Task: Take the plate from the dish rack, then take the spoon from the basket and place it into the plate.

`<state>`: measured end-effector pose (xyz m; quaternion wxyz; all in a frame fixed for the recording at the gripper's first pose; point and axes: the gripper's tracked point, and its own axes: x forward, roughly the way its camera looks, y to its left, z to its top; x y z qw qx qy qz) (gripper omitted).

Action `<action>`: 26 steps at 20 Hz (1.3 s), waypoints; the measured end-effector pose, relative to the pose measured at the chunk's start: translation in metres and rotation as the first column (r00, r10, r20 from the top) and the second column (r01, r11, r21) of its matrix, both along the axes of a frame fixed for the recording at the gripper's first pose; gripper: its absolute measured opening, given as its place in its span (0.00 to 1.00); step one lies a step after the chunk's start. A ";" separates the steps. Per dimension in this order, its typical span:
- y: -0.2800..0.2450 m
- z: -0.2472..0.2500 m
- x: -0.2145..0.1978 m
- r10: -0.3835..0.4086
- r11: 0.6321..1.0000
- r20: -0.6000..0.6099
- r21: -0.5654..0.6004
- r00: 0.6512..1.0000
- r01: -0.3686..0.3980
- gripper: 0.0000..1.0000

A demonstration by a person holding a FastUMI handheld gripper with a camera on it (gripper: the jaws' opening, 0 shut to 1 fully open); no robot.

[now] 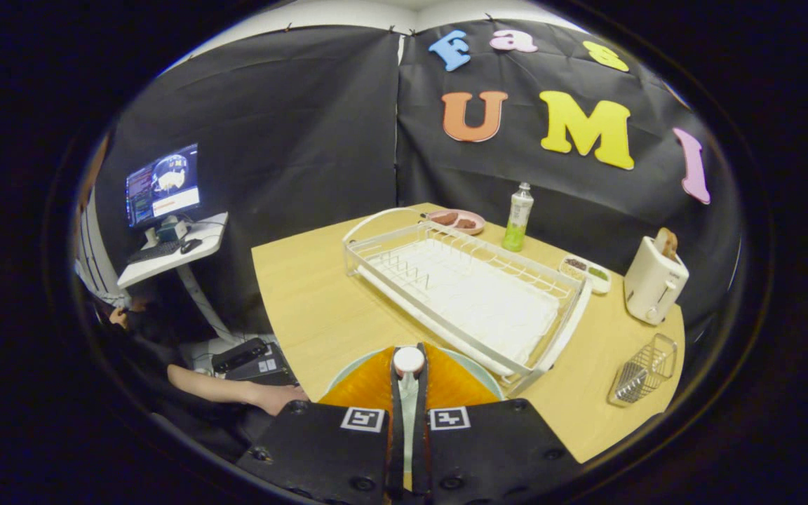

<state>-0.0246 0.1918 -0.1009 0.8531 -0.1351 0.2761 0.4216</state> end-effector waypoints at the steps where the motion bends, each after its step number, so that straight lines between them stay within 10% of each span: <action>1: 0.002 -0.001 0.001 0.007 1.000 -0.015 0.005 1.000 -0.006 0.10; 9: 0.002 0.001 0.011 -0.007 0.999 -0.041 0.039 0.999 0.008 0.18; 18: -0.021 0.033 0.043 -0.198 0.976 0.145 0.121 0.969 0.181 0.70; 26: -0.072 0.079 0.025 -0.531 0.837 0.290 0.327 0.796 0.439 1.00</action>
